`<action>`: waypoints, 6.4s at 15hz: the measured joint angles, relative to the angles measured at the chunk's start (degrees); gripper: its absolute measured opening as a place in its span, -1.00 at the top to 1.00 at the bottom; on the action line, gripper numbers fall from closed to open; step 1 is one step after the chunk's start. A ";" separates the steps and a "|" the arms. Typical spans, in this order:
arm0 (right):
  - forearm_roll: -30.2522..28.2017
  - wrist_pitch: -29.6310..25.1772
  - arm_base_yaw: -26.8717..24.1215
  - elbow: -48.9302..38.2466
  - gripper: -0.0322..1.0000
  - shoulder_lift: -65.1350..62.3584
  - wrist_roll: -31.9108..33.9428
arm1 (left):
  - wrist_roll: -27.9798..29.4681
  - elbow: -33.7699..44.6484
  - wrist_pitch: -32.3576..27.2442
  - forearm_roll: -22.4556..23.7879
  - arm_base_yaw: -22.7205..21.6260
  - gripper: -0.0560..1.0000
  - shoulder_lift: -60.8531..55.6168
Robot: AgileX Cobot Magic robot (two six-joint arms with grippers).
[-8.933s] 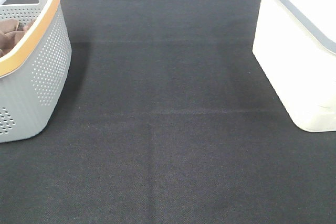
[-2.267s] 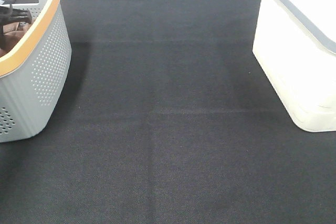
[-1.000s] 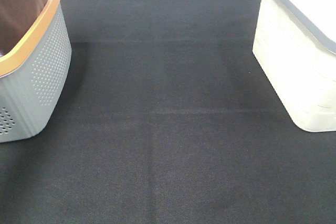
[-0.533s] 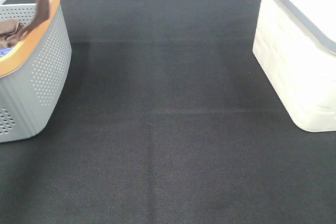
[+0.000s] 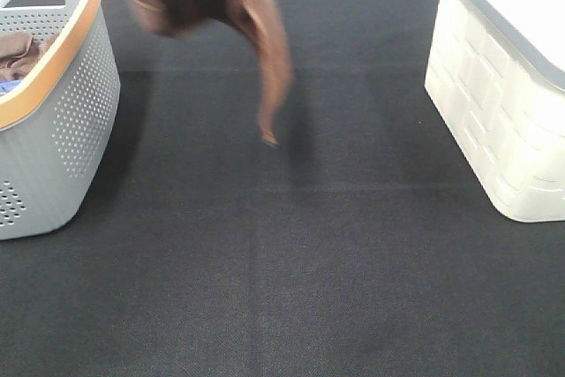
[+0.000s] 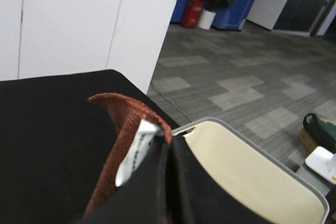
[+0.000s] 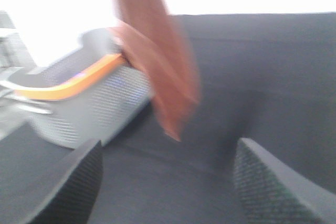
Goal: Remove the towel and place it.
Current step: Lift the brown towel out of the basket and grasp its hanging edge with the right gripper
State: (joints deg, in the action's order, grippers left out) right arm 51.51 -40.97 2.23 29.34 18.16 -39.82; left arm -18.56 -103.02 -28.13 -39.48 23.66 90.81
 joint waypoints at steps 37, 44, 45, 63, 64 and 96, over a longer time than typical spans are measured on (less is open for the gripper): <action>28.76 75.52 49.73 32.83 -0.37 76.09 -49.56 | 3.27 0.00 -4.24 6.02 4.35 0.89 0.86; 30.19 77.98 49.73 32.83 -0.53 76.09 -50.08 | 3.90 0.00 -7.33 5.79 4.35 0.89 -0.52; 30.25 77.98 49.73 32.83 -0.57 76.09 -50.25 | 4.76 0.00 -7.85 5.21 4.35 0.89 -0.52; 33.40 78.09 49.73 32.83 0.93 76.03 -57.18 | 9.91 0.00 -6.65 19.08 4.35 0.89 -0.52; 36.50 78.04 49.73 32.83 0.93 75.40 -60.22 | 13.01 0.00 -6.65 24.81 4.35 0.89 -0.52; 33.63 72.59 42.63 40.85 0.76 84.22 -61.31 | 33.06 0.00 4.93 58.21 5.21 0.89 5.79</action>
State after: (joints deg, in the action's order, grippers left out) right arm 85.14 31.63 44.86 70.19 102.39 -101.13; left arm 14.50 -103.02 -23.20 18.74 28.88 96.60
